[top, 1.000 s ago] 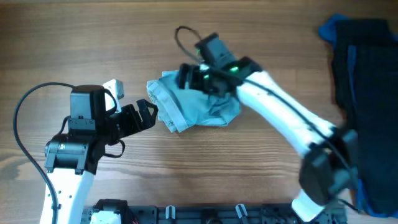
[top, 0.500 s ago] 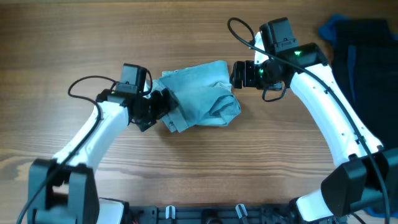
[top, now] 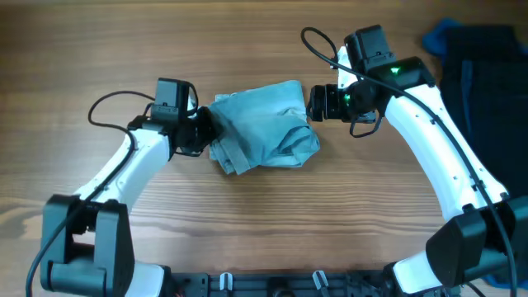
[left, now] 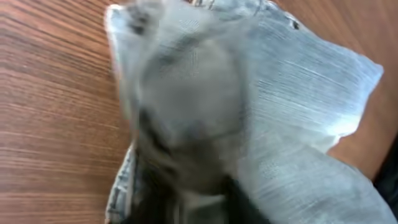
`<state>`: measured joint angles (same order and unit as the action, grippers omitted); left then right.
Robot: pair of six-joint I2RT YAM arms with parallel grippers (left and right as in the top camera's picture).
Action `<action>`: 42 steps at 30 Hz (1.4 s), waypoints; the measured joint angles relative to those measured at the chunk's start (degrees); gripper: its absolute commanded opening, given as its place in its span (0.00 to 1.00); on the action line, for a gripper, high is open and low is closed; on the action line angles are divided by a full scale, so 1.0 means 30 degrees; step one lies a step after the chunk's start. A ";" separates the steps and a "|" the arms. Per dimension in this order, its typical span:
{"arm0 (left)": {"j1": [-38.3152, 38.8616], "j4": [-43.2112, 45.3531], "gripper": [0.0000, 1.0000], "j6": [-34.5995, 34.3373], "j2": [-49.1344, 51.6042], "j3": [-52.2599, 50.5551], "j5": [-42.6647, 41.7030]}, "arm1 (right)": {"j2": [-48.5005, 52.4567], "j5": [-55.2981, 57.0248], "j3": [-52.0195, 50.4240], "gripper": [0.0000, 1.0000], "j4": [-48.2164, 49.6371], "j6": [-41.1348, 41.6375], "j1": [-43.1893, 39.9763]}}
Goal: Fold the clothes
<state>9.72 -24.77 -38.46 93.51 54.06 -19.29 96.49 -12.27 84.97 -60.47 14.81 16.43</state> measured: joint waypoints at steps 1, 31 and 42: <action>0.0000 -0.0007 0.04 0.0073 0.0087 0.0000 0.0058 | 0.0000 -0.0044 0.0007 0.84 0.0000 0.0000 0.0000; -0.3417 -0.0546 0.33 0.2353 0.0189 0.0845 0.0262 | 0.6266 -0.1829 -0.0044 0.04 0.0175 0.0634 0.1552; -0.4510 -0.5566 0.37 0.4685 -0.1479 0.4080 -0.2412 | 0.2368 -0.0685 0.0007 0.11 0.1887 0.1166 0.1545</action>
<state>-3.81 -41.47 -24.40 89.08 66.30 -26.52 103.59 -14.33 84.99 -54.81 18.31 21.06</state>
